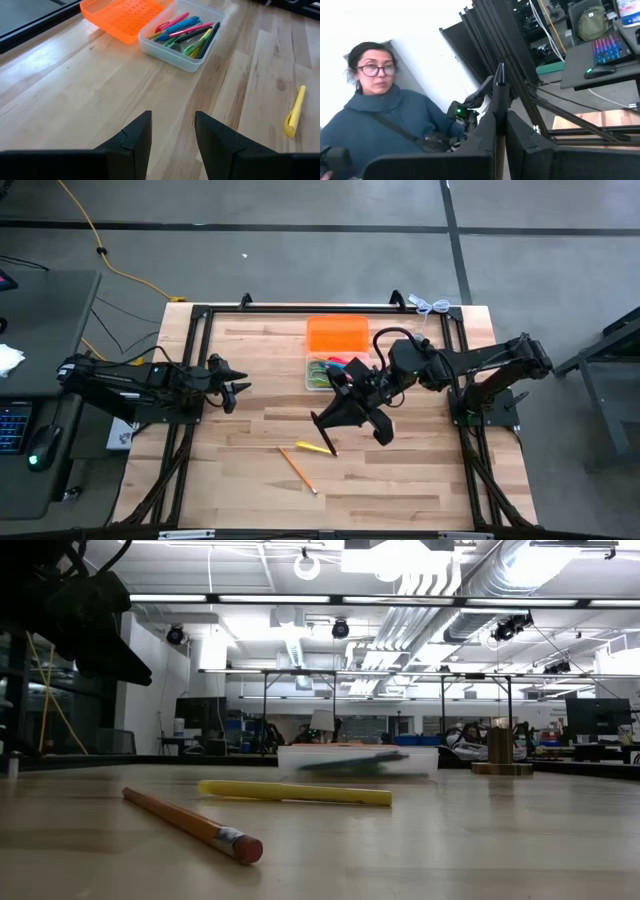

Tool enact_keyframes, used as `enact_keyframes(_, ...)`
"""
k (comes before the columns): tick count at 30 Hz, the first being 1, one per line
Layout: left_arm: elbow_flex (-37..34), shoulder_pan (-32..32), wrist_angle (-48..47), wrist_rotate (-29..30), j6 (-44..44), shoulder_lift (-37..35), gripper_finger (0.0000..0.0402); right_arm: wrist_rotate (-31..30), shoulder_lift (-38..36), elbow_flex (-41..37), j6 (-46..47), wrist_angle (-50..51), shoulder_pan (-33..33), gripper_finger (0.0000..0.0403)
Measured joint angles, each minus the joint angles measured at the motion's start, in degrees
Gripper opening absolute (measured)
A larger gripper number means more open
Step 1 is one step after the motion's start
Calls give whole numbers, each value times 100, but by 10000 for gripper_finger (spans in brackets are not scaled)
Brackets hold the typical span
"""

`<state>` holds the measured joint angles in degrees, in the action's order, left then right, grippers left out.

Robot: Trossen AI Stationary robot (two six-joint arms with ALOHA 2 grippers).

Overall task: Pick & place school supplies into a supply box
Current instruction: Put the black pen into the supply box

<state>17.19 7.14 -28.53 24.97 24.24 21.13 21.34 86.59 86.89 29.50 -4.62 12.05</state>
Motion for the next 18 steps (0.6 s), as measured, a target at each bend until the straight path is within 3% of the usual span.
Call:
enact_keyframes(5,0,-1,0,7,-27,-1,179,-339,5,-78,-24,-33,0,0)
enact_keyframes(18,0,1,4,24,-44,0,179,-3219,57,-81,-1413,1055,-242,0)
